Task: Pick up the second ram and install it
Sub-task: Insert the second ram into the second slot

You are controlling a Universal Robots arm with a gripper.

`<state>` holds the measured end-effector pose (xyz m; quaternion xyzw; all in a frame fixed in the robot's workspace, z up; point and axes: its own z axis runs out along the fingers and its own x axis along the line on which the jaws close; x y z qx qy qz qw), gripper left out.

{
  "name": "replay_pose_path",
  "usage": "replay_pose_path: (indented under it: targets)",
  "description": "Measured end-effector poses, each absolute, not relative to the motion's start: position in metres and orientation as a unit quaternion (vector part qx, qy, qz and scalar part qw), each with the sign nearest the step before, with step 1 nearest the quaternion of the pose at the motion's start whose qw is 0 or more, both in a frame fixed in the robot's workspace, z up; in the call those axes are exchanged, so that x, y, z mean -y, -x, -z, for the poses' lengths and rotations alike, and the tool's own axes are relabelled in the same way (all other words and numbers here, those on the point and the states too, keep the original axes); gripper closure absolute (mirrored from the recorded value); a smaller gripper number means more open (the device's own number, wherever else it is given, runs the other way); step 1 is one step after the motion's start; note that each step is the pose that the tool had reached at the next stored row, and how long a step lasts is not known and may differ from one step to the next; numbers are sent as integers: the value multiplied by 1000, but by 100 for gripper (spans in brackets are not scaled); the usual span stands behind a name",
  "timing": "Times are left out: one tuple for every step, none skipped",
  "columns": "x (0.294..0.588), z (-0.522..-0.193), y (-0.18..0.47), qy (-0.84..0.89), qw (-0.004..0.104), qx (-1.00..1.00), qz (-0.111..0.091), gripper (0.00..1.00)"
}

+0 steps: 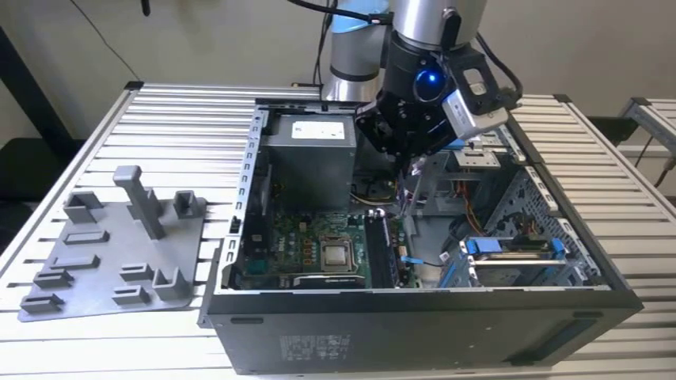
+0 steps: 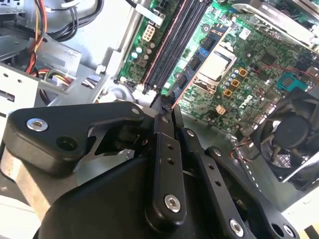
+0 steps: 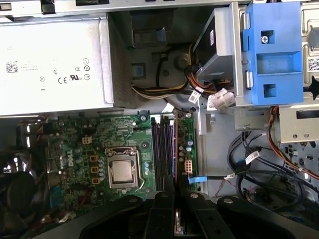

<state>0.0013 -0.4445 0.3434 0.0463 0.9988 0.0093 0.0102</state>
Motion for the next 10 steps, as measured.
replay_pose_path:
  targets:
    - [445, -343, -1, -46, 10, -999, -9, 86]
    - [445, -342, -1, -46, 10, -999, -9, 86]
    - [445, -341, -1, -46, 10, -999, -9, 86]
    - [445, -341, -2, -46, 10, -999, -9, 86]
    - [445, -340, -2, -46, 10, -999, -9, 86]
    - [444, -340, -2, -46, 10, -999, -9, 86]
    - [444, -340, -2, -46, 10, -999, -9, 86]
    - [444, -339, -2, -46, 10, -999, -9, 86]
    - [444, -339, -2, -46, 10, -999, -9, 86]
    - [444, -338, -2, -46, 10, -999, -9, 86]
